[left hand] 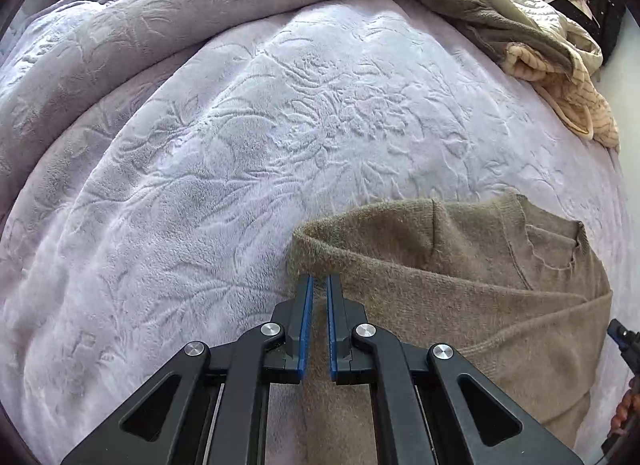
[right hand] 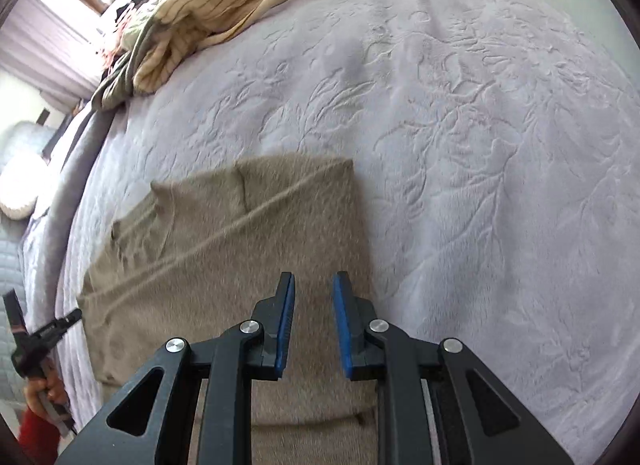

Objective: Fold small clothes

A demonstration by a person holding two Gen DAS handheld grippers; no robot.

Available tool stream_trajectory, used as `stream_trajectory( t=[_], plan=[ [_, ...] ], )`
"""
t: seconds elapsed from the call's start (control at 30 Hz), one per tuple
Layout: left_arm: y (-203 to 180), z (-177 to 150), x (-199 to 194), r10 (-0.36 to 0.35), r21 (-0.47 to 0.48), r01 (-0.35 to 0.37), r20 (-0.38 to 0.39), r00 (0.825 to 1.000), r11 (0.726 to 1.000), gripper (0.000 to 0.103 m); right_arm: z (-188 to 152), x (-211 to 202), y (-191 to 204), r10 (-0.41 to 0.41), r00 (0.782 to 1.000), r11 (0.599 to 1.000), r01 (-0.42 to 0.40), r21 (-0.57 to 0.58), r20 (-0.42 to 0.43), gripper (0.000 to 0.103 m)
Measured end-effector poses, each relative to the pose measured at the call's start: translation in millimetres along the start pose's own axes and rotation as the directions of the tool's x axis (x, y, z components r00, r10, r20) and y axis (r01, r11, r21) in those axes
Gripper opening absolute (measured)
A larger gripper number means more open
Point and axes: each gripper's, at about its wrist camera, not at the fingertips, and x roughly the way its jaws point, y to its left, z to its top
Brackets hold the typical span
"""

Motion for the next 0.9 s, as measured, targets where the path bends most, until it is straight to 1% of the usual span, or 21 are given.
stream_trajectory(
  t=[0.07, 0.1, 0.13, 0.17, 0.2, 0.23, 0.3, 0.33, 0.43, 0.5, 0.53, 0.57, 0.6, 0.63, 0.67, 0.7, 0.77, 0.83, 0.9],
  plan=[
    [4, 2, 6, -0.009, -0.019, 0.009, -0.014, 1.0, 1.0, 0.007, 12, 2, -8, -0.013, 1.0, 0.999, 0.012, 0.043, 0.014, 0.033],
    [6, 3, 7, -0.021, -0.026, 0.02, -0.019, 1.0, 0.999, 0.007, 16, 5, -11, -0.006, 1.0, 0.998, 0.005, 0.064, 0.019, 0.036],
    [7, 4, 7, -0.032, -0.029, 0.032, -0.023, 0.999, 0.999, 0.007, 18, 8, -15, 0.018, 1.0, 0.996, -0.019, 0.085, 0.02, 0.036],
    [8, 4, 7, -0.044, -0.031, 0.043, -0.025, 0.999, 0.999, 0.007, 21, 11, -21, 0.058, 0.998, 0.992, -0.059, 0.112, 0.012, 0.036],
    [6, 6, 8, -0.056, -0.029, 0.055, -0.027, 0.998, 0.998, 0.007, 23, 18, -26, 0.102, 0.995, 0.985, -0.099, 0.143, -0.012, 0.036],
    [4, 7, 8, -0.057, -0.024, 0.056, -0.027, 0.998, 0.998, 0.007, 24, 25, -30, 0.128, 0.991, 0.978, -0.12, 0.172, -0.038, 0.036],
    [1, 8, 11, -0.035, -0.007, 0.034, -0.022, 0.999, 0.999, 0.007, 25, 31, -32, 0.169, 0.984, 0.969, -0.156, 0.192, -0.051, 0.016],
    [1, 9, 14, -0.021, 0.0, 0.021, -0.02, 1.0, 1.0, 0.007, 25, 33, -29, 0.174, 0.984, 0.969, -0.162, 0.187, -0.047, 0.011],
    [2, 10, 25, -0.024, -0.008, 0.024, -0.019, 1.0, 1.0, 0.007, 26, 42, -34, 0.135, 0.99, 0.973, -0.124, 0.195, -0.042, 0.01],
    [5, 10, 27, -0.038, -0.018, 0.038, -0.012, 0.999, 0.999, 0.007, 25, 45, -44, 0.155, 0.988, 0.96, -0.145, 0.241, -0.026, 0.01],
    [6, 10, 26, -0.039, -0.017, 0.039, -0.012, 0.999, 0.999, 0.007, 23, 44, -47, 0.152, 0.988, 0.956, -0.144, 0.255, -0.012, 0.011],
    [8, 10, 25, -0.03, -0.017, 0.029, -0.013, 0.999, 0.999, 0.007, 21, 41, -49, 0.147, 0.989, 0.953, -0.143, 0.266, 0.003, 0.011],
    [16, 3, 18, -0.005, -0.018, 0.005, -0.015, 1.0, 1.0, 0.007, 19, 37, -50, 0.145, 0.989, 0.95, -0.142, 0.277, 0.01, 0.014],
    [22, 1, 15, 0.002, -0.022, -0.003, -0.02, 1.0, 1.0, 0.007, 16, 33, -50, 0.138, 0.99, 0.95, -0.135, 0.283, 0.011, 0.016],
    [26, -1, 12, -0.004, -0.03, 0.003, -0.025, 1.0, 1.0, 0.007, 13, 28, -49, 0.125, 0.992, 0.952, -0.123, 0.279, 0.008, 0.017],
    [30, -3, 9, 0.002, -0.032, -0.003, -0.031, 1.0, 0.999, 0.007, 11, 24, -47, 0.113, 0.994, 0.959, -0.109, 0.263, 0.002, 0.017],
    [31, -8, 2, 0.019, -0.008, -0.019, -0.038, 0.999, 1.0, 0.007, 3, 15, -39, 0.085, 0.996, 0.975, -0.08, 0.209, -0.014, 0.017],
    [28, -17, -6, 0.032, 0.023, -0.031, -0.04, 0.999, 0.999, 0.007, -9, 6, -33, 0.06, 0.998, 0.987, -0.055, 0.154, -0.031, 0.017],
    [22, -26, -14, 0.029, 0.041, -0.027, -0.046, 0.999, 0.999, 0.007, -20, -2, -26, 0.048, 0.998, 0.992, -0.042, 0.116, -0.045, 0.017]
  ],
)
